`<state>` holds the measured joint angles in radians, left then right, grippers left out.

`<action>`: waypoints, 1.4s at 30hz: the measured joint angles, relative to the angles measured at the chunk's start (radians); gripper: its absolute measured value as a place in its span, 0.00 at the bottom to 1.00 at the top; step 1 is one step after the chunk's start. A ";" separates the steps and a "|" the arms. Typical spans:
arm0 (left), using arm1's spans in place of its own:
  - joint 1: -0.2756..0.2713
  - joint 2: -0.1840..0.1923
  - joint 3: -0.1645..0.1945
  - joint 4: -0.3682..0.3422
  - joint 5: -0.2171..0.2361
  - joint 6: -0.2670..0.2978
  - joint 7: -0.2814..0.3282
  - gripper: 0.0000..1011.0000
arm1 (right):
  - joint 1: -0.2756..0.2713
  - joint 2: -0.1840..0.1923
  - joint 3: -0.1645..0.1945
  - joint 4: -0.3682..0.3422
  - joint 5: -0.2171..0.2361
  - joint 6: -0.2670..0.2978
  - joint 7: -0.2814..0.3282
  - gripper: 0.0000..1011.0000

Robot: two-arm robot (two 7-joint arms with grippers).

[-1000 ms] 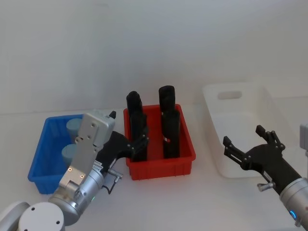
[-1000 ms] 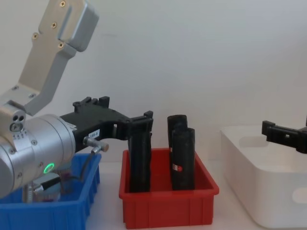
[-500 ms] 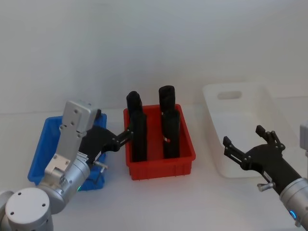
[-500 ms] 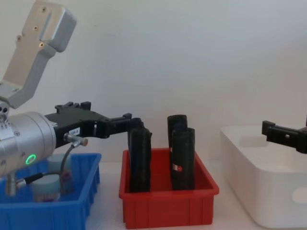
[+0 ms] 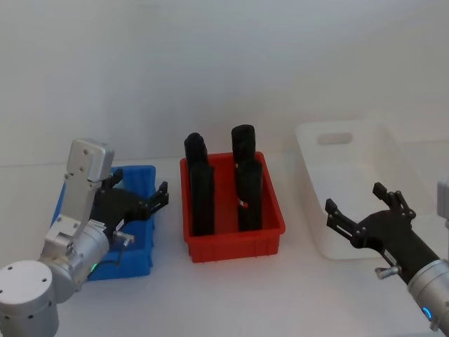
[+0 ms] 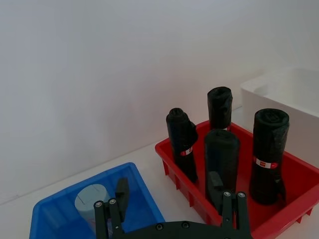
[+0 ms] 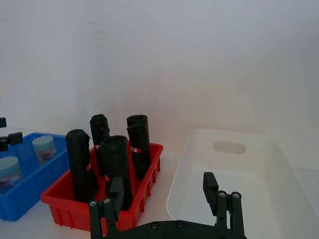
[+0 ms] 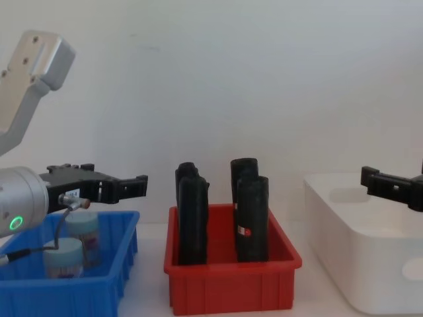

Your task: Pick the cotton swabs from the blue box and place them into the white box.

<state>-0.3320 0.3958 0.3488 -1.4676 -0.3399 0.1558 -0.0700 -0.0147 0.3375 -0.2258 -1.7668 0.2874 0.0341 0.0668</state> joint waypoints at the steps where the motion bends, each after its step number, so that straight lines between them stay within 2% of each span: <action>1: -0.001 0.000 -0.002 0.004 -0.002 0.002 0.000 0.99 | 0.000 0.000 0.000 0.000 0.000 0.000 0.000 0.99; 9: -0.013 0.007 -0.022 0.047 -0.023 0.040 -0.003 0.99 | 0.000 0.000 0.000 0.000 0.000 0.000 0.000 0.99; 17: -0.021 0.011 -0.034 0.076 -0.025 0.070 -0.003 0.99 | 0.000 0.000 0.000 0.000 0.000 0.000 0.000 0.99; 42: -0.051 0.009 -0.054 0.157 0.001 0.134 -0.017 0.99 | 0.000 0.000 0.000 0.000 0.000 0.000 0.000 0.99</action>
<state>-0.3830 0.4046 0.2949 -1.3102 -0.3388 0.2898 -0.0866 -0.0147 0.3374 -0.2259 -1.7668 0.2874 0.0340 0.0668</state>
